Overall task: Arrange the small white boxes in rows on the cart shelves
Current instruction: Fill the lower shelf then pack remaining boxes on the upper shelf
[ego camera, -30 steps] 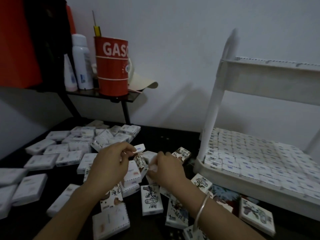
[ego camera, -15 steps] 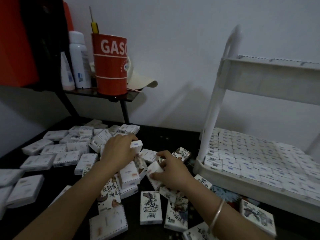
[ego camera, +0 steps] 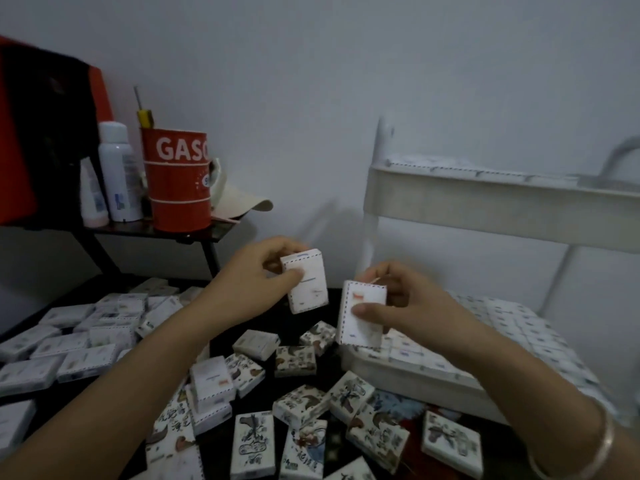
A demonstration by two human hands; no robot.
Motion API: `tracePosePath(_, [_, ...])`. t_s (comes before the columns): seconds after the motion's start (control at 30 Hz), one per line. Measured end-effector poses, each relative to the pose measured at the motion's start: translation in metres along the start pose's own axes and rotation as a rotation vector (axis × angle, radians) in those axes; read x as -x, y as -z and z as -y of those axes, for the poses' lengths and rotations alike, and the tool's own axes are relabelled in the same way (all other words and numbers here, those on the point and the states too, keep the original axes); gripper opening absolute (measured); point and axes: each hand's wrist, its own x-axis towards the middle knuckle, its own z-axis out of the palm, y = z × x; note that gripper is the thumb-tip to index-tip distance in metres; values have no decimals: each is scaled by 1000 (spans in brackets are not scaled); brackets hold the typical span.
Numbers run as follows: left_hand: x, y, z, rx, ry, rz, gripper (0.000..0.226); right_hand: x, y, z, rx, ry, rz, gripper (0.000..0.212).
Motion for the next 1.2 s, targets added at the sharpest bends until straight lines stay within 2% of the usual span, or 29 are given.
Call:
tracePosePath(0.17, [-16, -17, -64, 127, -117, 86, 23, 36, 73, 52, 134, 154, -155, 31])
tracePosePath(0.4, [-47, -39, -128, 246, -241, 120, 20, 40, 180, 103, 240, 341, -510, 24])
tracePosePath(0.53, [-69, -47, -153, 258, -301, 106, 19, 19, 225, 102, 292, 363, -673, 22])
tracePosePath(0.63, [-87, -48, -172, 230, -341, 96, 20, -2, 241, 92, 388, 333, -723, 20])
tracePosePath(0.77, [-114, -53, -192, 196, -371, 49, 24, -25, 242, 78, 537, 290, -681, 20])
tracePosePath(0.9, [-138, -64, -197, 113, -403, 9, 27, -32, 228, 63, 570, 215, -385, 21])
tracePosePath(0.97, [-148, -70, -196, 86, -418, 1, 26, -32, 224, 58, 504, 172, -300, 21])
tracePosePath(1.07, [-161, -80, -194, 86, -412, 3, 23, -30, 224, 58, 360, 143, -258, 16])
tracePosePath(1.2, [-177, -99, -194, 106, -402, 24, 22, -28, 223, 59, 423, 124, -238, 14])
